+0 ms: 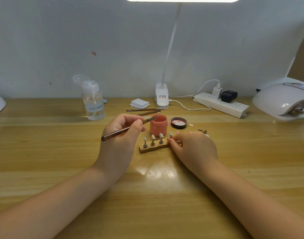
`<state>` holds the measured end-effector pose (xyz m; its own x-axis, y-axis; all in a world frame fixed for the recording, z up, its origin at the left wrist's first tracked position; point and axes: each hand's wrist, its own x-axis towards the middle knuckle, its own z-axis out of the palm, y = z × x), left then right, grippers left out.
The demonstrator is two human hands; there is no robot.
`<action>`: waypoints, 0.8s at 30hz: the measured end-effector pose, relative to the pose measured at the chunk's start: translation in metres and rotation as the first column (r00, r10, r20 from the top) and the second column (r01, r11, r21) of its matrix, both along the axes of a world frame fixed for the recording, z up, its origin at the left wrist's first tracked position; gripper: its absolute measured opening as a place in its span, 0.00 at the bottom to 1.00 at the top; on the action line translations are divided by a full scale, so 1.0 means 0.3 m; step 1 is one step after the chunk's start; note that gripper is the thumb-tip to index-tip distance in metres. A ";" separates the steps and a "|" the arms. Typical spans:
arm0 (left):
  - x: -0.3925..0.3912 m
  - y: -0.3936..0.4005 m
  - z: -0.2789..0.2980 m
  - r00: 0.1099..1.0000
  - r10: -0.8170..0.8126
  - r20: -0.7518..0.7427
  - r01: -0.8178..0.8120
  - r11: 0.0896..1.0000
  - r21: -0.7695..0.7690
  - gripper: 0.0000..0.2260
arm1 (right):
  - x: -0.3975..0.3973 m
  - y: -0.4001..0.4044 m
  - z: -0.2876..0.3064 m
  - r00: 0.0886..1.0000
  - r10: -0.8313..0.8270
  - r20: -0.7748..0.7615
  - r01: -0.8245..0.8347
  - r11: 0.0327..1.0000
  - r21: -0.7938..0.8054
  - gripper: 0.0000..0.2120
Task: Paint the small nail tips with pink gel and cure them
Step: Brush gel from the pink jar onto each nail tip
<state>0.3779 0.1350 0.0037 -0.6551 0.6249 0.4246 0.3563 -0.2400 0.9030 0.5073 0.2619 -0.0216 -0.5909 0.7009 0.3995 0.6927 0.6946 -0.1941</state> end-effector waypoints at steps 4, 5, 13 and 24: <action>-0.021 0.035 0.046 0.999 0.024 -0.042 -0.027 0.997 -0.077 0.05 | -0.001 0.000 -0.002 1.000 0.009 0.011 -0.009 1.000 0.003 0.16; -0.033 0.048 0.062 0.997 0.034 -0.064 -0.042 0.991 -0.125 0.05 | 0.000 0.000 -0.002 1.000 0.012 0.011 -0.012 1.000 0.009 0.16; -0.122 0.205 0.210 0.950 -0.073 -0.302 -0.083 0.877 -0.473 0.08 | 0.010 -0.014 -0.002 0.996 0.058 -0.061 -0.054 0.997 0.064 0.16; -0.113 0.334 0.196 0.953 -0.185 -0.238 -0.041 0.702 -0.711 0.02 | 0.019 -0.060 -0.002 0.862 0.295 -0.412 -0.298 0.953 0.057 0.01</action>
